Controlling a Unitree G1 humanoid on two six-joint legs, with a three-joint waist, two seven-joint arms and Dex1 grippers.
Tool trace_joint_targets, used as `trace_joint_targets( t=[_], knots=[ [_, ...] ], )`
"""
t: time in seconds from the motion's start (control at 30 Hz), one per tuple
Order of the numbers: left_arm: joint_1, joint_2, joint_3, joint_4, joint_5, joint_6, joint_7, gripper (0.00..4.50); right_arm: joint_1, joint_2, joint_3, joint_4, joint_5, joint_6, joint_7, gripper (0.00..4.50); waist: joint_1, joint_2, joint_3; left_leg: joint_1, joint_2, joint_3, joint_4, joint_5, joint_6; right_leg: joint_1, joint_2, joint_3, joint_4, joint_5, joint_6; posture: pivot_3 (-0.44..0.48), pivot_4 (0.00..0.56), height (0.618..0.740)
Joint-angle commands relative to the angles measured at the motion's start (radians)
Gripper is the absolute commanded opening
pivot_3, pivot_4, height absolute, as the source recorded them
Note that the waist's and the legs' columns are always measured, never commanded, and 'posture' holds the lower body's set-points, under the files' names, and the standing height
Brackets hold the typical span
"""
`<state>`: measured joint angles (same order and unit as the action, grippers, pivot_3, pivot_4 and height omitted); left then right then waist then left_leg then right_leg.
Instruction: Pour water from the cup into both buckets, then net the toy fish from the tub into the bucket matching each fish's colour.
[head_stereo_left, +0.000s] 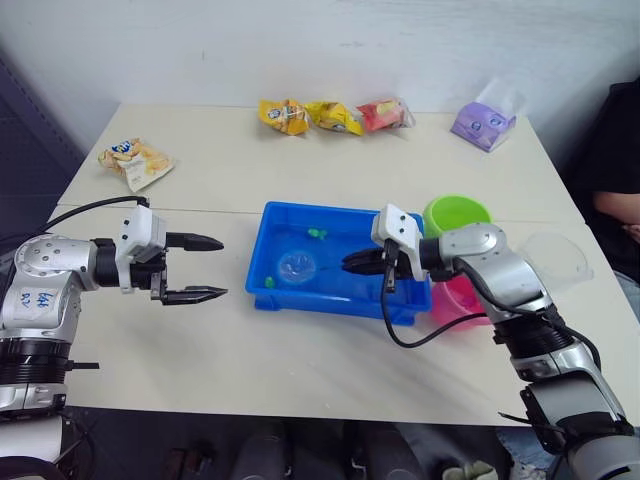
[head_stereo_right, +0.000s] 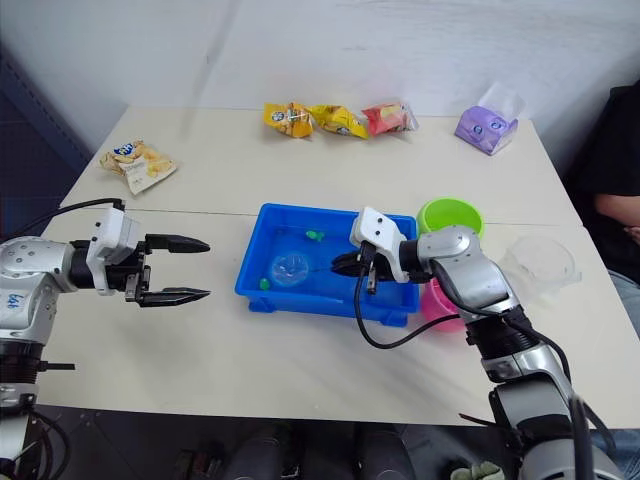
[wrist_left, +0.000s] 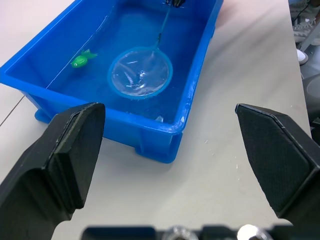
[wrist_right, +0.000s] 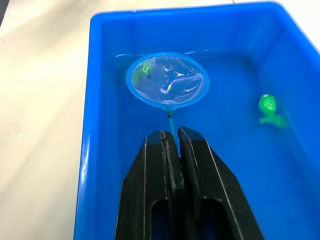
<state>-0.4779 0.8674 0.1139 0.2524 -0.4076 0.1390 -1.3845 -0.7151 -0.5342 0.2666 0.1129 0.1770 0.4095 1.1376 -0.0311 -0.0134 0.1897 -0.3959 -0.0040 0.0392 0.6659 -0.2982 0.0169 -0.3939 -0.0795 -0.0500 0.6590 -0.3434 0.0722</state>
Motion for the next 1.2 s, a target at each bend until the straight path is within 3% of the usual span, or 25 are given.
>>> trace_joint_targets(
  t=[0.03,0.3,0.67,1.2],
  knots=[
    [-0.015,0.006,0.036,0.026,-0.004,-0.039,0.003,4.49,-0.022,-0.003,-0.002,-0.011,-0.041,-0.069,-0.028,0.0,0.0,0.0,0.0,0.0,0.0,0.0,0.0,0.0,0.0,0.0,0.0,0.0,0.0,0.0,0.0,0.0,0.15,0.74],
    [-0.024,0.066,0.02,0.109,0.032,-0.103,-0.061,4.49,-0.09,-0.025,0.112,0.069,-0.213,-0.176,-0.014,0.0,0.001,0.0,0.0,0.0,0.0,0.0,0.0,0.0,0.0,-0.001,0.0,0.0,0.0,0.0,0.0,0.0,0.15,0.74],
    [-0.013,0.068,0.014,0.082,0.027,-0.089,-0.068,4.49,-0.185,0.08,0.212,0.176,-0.286,-0.224,0.033,0.0,-0.001,0.0,0.0,0.0,0.0,0.0,0.0,0.0,0.0,-0.001,0.0,0.0,0.001,0.0,0.0,0.0,0.15,0.74],
    [-0.045,0.043,-0.008,0.05,0.023,-0.034,-0.064,4.49,-0.183,0.123,0.117,0.102,-0.143,-0.051,0.135,0.0,-0.001,0.0,0.0,0.0,0.0,0.0,0.0,0.0,0.0,-0.001,0.0,0.0,0.001,0.0,0.0,0.0,0.15,0.74]
  ],
)
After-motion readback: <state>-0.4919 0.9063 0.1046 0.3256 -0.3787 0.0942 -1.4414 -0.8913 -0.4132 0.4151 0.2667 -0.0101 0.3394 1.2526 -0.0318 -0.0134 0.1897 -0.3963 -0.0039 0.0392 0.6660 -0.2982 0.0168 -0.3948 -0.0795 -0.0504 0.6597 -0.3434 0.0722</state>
